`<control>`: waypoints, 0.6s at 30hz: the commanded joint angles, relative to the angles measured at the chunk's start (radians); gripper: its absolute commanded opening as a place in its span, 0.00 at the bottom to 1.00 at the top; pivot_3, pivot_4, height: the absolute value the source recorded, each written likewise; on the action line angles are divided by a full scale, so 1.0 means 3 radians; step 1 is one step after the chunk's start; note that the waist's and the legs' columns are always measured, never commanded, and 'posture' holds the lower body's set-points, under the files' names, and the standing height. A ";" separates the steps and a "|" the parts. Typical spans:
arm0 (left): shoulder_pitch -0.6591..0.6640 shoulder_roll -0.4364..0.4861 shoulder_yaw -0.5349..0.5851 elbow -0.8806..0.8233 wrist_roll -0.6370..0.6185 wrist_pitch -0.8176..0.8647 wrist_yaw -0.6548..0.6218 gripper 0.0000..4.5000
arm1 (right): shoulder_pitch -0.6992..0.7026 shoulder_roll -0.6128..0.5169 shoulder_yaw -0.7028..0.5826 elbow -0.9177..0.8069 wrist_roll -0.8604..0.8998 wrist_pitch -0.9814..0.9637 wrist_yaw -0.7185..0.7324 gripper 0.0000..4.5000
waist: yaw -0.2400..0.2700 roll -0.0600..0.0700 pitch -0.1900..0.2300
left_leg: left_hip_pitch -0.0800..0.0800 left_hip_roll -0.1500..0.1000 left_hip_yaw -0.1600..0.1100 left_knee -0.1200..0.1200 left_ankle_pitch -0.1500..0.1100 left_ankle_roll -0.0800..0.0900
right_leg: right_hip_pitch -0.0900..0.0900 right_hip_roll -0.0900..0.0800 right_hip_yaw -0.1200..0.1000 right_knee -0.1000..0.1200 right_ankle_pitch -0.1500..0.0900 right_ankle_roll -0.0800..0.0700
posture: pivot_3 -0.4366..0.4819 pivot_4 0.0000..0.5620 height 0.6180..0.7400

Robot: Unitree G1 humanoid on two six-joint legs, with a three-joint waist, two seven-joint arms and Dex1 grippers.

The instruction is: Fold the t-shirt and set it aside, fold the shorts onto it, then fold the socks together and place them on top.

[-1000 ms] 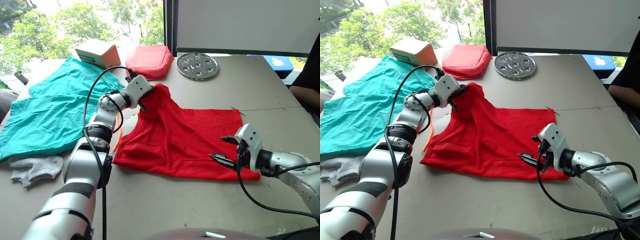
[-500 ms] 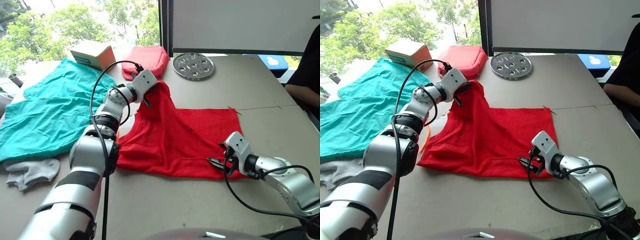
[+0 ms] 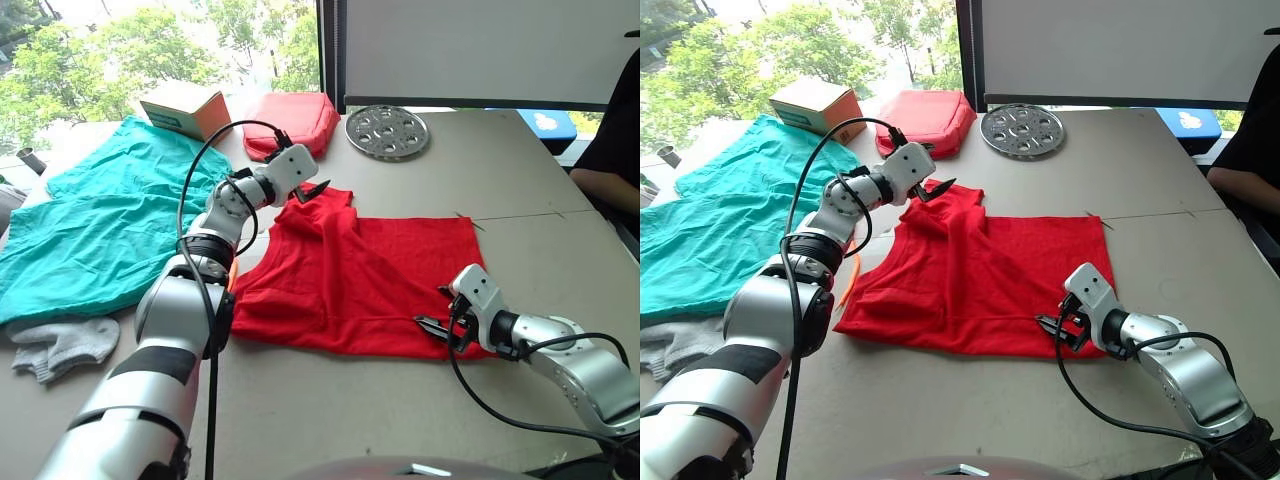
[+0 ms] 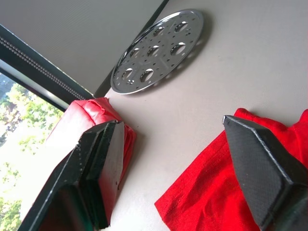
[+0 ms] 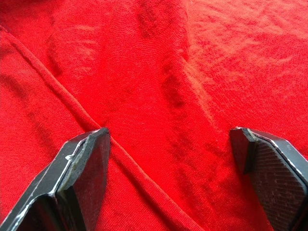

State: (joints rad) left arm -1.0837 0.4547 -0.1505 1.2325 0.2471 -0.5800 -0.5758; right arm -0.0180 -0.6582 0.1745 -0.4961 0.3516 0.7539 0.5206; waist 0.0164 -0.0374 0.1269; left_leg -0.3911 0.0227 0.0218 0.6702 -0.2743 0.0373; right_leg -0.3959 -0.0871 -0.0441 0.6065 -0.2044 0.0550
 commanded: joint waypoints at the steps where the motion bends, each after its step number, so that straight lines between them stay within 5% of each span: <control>1: -0.0070 -0.0008 0.0356 -0.0031 -0.0404 0.0634 -0.0159 1.00 | 0.0040 -0.0028 -0.0067 0.0005 -0.0027 0.0070 0.0024 0.93 | 0.0002 0.0000 0.0000 | 0.0000 0.0000 0.0000 0.0000 0.0000 0.0000 | 0.0000 0.0000 0.0000 0.0000 0.0000 0.0000 | 0.48 0.27 1.00; 10: -0.0532 0.0094 0.0897 0.0183 -0.0972 0.2983 -0.0689 1.00 | 0.0018 0.0056 -0.0184 -0.0101 0.0021 -0.0318 0.0178 0.93 | -0.0008 -0.0002 0.0003 | -0.0002 0.0000 -0.0004 0.0001 0.0000 0.0000 | 0.0000 0.0001 -0.0003 0.0001 -0.0001 0.0002 | 0.48 0.27 1.00; 18: -0.0560 0.0062 0.1050 0.0233 -0.1080 0.3673 -0.0572 1.00 | -0.0047 0.0251 -0.0851 -0.0658 0.0519 -0.0788 0.0366 0.93 | -0.0007 0.0000 0.0007 | -0.0001 -0.0001 -0.0005 0.0000 0.0000 0.0000 | 0.0000 0.0001 -0.0002 0.0003 -0.0003 0.0006 | 0.48 0.27 1.00</control>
State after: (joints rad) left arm -1.2351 0.4687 0.1465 1.3092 -0.0544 0.5057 -0.7588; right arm -0.0291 -0.5742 -0.0443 -0.6435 0.4809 0.5413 0.6173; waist 0.0144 -0.0373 0.1289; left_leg -0.3915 0.0226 0.0202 0.6702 -0.2742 0.0372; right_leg -0.3960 -0.0868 -0.0449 0.6074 -0.2054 0.0568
